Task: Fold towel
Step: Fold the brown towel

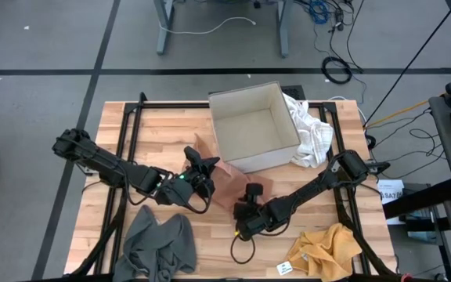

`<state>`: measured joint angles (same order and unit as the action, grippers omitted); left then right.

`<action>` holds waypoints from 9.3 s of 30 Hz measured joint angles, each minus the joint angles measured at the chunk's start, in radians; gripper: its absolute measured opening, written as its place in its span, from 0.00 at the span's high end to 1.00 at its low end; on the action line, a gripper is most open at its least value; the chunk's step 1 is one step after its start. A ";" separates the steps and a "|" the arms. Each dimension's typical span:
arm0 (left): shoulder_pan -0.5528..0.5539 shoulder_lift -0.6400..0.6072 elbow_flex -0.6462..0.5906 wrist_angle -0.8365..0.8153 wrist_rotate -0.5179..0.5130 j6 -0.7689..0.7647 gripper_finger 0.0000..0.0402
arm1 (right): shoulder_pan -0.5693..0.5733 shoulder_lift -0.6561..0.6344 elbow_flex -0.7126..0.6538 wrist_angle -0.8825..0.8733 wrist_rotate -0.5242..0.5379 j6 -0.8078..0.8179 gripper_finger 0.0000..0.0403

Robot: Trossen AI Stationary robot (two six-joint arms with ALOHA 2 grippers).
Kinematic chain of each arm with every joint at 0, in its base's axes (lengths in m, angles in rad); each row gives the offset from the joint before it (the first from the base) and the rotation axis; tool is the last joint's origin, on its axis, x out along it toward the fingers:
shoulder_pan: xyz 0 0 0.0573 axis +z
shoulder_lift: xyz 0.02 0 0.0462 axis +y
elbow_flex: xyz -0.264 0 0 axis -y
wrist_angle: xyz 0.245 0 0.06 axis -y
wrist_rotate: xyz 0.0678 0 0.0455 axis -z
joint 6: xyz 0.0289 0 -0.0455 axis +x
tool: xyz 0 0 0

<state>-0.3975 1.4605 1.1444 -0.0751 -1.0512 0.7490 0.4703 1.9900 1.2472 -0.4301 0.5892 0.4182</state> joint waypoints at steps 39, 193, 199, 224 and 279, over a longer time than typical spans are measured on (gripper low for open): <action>0.000 0.000 0.000 -0.048 0.026 -0.063 1.00 | 0.013 0.029 0.000 -0.009 -0.056 -0.023 0.98; -0.461 0.070 0.231 -1.491 0.476 -1.733 0.80 | 0.187 -0.164 -0.066 0.015 -0.435 -0.242 0.61; -0.461 0.070 0.231 -1.389 0.489 -1.681 0.80 | 0.186 -0.121 -0.066 0.070 -0.434 -0.245 0.61; -0.461 0.070 0.231 -1.065 0.489 -1.474 0.80 | 0.177 -0.047 -0.065 -0.008 -0.304 -0.206 0.98; -0.226 0.399 0.231 -0.834 0.439 -1.002 0.81 | 0.300 -0.459 -0.066 -0.626 -0.465 0.408 1.00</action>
<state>-0.6239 1.8594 1.3754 -0.9089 -0.6120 -0.2527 0.7702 1.5314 1.1816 -1.0559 0.1238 0.8262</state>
